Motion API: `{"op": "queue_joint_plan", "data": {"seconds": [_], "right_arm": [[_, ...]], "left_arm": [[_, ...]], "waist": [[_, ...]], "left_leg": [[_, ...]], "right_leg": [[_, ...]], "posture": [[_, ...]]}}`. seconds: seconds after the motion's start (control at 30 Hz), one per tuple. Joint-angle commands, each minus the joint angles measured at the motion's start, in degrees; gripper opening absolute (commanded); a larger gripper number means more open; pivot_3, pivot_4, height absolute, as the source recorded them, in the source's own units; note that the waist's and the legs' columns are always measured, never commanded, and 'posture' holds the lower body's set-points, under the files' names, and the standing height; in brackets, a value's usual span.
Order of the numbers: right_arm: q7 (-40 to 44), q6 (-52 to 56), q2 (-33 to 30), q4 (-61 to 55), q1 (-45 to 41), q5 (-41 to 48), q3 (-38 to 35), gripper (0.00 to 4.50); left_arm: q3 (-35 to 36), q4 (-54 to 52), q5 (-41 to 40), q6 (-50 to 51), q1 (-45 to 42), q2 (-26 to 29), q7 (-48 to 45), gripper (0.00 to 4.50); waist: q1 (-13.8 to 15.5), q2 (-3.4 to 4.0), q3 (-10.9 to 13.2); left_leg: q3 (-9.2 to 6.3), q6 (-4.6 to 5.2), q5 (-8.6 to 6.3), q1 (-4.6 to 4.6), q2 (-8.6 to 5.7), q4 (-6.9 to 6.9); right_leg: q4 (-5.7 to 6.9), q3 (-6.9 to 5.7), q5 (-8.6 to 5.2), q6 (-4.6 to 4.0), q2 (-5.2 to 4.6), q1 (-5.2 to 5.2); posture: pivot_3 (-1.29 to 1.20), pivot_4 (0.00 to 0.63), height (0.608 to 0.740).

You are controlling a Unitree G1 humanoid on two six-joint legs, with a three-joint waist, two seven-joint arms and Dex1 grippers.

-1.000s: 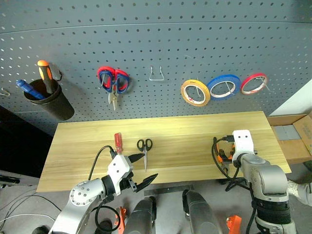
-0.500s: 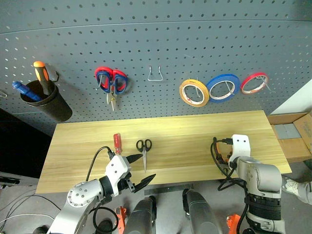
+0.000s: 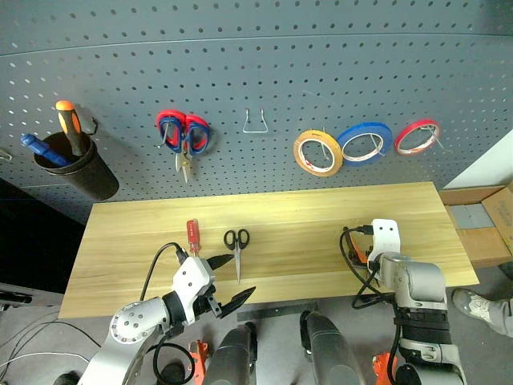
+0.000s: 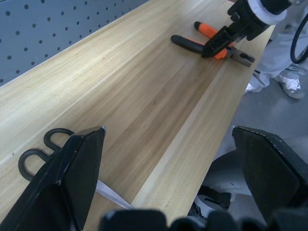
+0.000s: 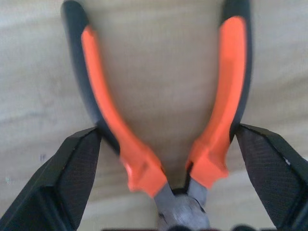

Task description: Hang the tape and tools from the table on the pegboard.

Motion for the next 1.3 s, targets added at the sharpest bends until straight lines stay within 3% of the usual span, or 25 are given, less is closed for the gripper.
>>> {"op": "queue_joint_plan", "data": {"seconds": [0.03, 0.1, 0.27, 0.3, 0.43, 0.63, 0.8, 0.93, 1.17, 1.3], "right_arm": [[-0.78, -2.89, 0.15, 4.86, 1.43, -0.79, -0.08, 4.31], [-0.64, -2.88, 0.07, 4.68, 1.5, -0.63, 0.22, 3.92], [0.35, -2.25, -1.16, 4.61, 1.98, -1.02, 2.62, 2.33], [0.49, -2.32, -1.4, 4.64, 2.04, -1.04, 3.02, 2.27], [3.6, -2.48, -3.69, 2.0, 2.8, -0.38, 6.42, 2.27], [31.48, -11.56, -13.61, -18.29, 3.85, 11.91, 19.95, 2.27], [41.91, -11.52, -13.92, -26.95, -2.91, 23.28, 18.57, 2.27], [40.34, -13.76, -8.88, -26.09, -11.14, 28.02, 14.0, 2.27], [35.42, -21.82, -3.14, -20.48, -27.96, 26.11, 12.55, 2.27], [25.9, -36.23, 2.46, -9.17, -36.73, 16.26, 12.76, 2.27]], "left_arm": [[0.52, -3.07, -0.1, -0.3, 1.04, 0.3, 0.52, 4.5], [0.68, -3.06, -0.06, -0.33, 1.0, 0.28, 0.78, 4.5], [0.39, -2.53, 0.24, -0.61, 0.52, 0.08, 1.34, 4.5], [0.31, -2.35, 0.31, -0.67, 0.35, -0.01, 1.42, 4.5], [-0.04, -1.62, 0.51, -1.07, -0.99, -0.87, 2.0, 4.5], [6.2, -0.48, -3.63, -1.09, -6.69, -7.7, 9.83, 4.5], [10.98, -1.92, -4.58, -2.84, -7.41, -13.5, 16.73, 4.5], [9.75, -3.23, -0.89, -6.65, -7.87, -14.92, 19.09, 4.5], [8.99, -9.88, 1.92, -6.74, -11.04, -16.0, 23.58, 4.5], [7.85, -10.43, 1.15, -5.08, -12.23, -15.91, 23.81, 4.5]], "waist": [[0.02, -0.23, -0.13], [0.11, -0.29, -0.17], [0.33, -0.35, -0.22], [0.35, -0.37, -0.23], [0.57, -0.39, -0.25], [0.31, -0.31, -0.23], [0.2, -0.46, -0.41], [1.93, -0.68, -0.59], [3.26, -0.91, -1.06], [3.27, -0.91, -1.27]], "left_leg": [[-0.01, 0.0, 0.0, 0.02, 0.0, 0.01], [-0.02, 0.0, 0.0, 0.04, 0.0, 0.03], [-0.05, -0.04, 0.02, 0.04, 0.0, 0.04], [-0.05, -0.04, 0.02, 0.03, 0.0, 0.04], [-0.05, -0.04, 0.02, 0.03, 0.0, 0.03], [0.04, -0.05, 0.03, -0.08, -0.01, 0.03], [0.03, -0.09, 0.04, -0.05, 0.05, 0.06], [-0.06, -0.19, 0.09, -0.07, 0.01, 0.06], [-0.09, -0.57, 0.31, -0.11, -0.02, 0.05], [-0.02, -0.6, 0.33, -0.1, -0.05, 0.08]], "right_leg": [[0.0, -0.01, 0.0, 0.0, 0.0, 0.03], [-0.01, 0.0, 0.0, 0.0, 0.0, 0.08], [-0.01, -0.01, 0.0, 0.01, 0.0, 0.08], [-0.02, -0.01, 0.01, 0.0, 0.0, 0.08], [-0.02, -0.02, 0.04, -0.06, 0.0, 0.08], [0.03, 0.01, 0.05, -0.05, 0.02, -0.07], [0.02, -0.03, 0.09, -0.01, 0.07, -0.03], [0.0, -0.08, 0.25, -0.17, 0.06, -0.04], [0.02, -0.1, 0.39, -0.24, 0.05, -0.11], [0.08, -0.06, 0.43, -0.3, 0.05, -0.13]], "posture": [[-0.07, 0.316, 0.74], [-0.06, 0.314, 0.74], [-0.07, 0.304, 0.74], [-0.07, 0.302, 0.74], [-0.07, 0.293, 0.74], [-0.08, 0.244, 0.74], [-0.06, 0.219, 0.74], [-0.04, 0.204, 0.74], [0.0, 0.178, 0.74], [0.01, 0.163, 0.74]]}}
